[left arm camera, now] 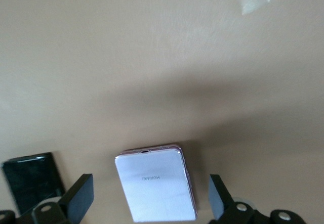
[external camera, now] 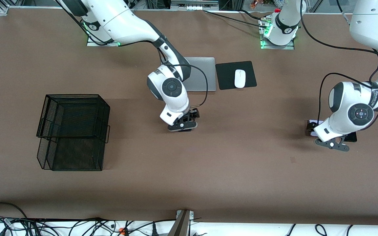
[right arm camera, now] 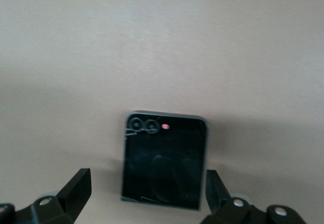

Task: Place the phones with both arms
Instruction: 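Move the right gripper to the flip phone while the left gripper reaches the white phone, then grasp the flip phone with the right gripper while the left gripper grasps the white phone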

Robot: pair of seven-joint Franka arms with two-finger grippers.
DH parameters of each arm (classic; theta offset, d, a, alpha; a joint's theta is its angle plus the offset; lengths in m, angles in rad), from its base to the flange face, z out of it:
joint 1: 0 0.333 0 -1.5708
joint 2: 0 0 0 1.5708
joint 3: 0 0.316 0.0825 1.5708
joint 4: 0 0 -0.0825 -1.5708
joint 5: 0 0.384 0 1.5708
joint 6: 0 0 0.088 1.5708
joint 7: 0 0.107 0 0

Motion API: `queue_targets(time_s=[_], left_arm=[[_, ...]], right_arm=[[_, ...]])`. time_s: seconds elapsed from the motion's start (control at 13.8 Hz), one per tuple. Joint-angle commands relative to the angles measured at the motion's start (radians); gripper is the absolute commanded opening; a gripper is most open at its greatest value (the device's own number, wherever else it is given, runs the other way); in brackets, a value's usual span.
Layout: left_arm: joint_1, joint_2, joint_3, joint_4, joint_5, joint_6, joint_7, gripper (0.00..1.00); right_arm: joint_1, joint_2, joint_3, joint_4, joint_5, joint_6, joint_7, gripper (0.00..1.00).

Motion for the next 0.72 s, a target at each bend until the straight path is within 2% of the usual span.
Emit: queue_targets(time_s=[0.0,0.14,0.51,0.65], left_arm=[[0.061,-0.052,-0.023,-0.143,0.009,0.135,0.006,1.0],[0.089,-0.044,-0.025,-0.195,0.003,0.241,-0.009,1.0],[0.125,-0.026,-0.035,-0.212,-0.022,0.294,-0.022,1.0],[0.211,0.0,-0.104,-0.229,-0.023,0.364,-0.023,1.0]], right_arm=[[0.012,0.032,-0.012,0.025,-0.049,0.048,0.018,1.0],[0.012,0.041,-0.014,0.024,-0.063,0.079,0.017,1.0],[0.012,0.039,-0.028,0.019,-0.125,0.076,0.011,1.0],[0.012,0.044,-0.029,0.016,-0.125,0.076,0.015,1.0]])
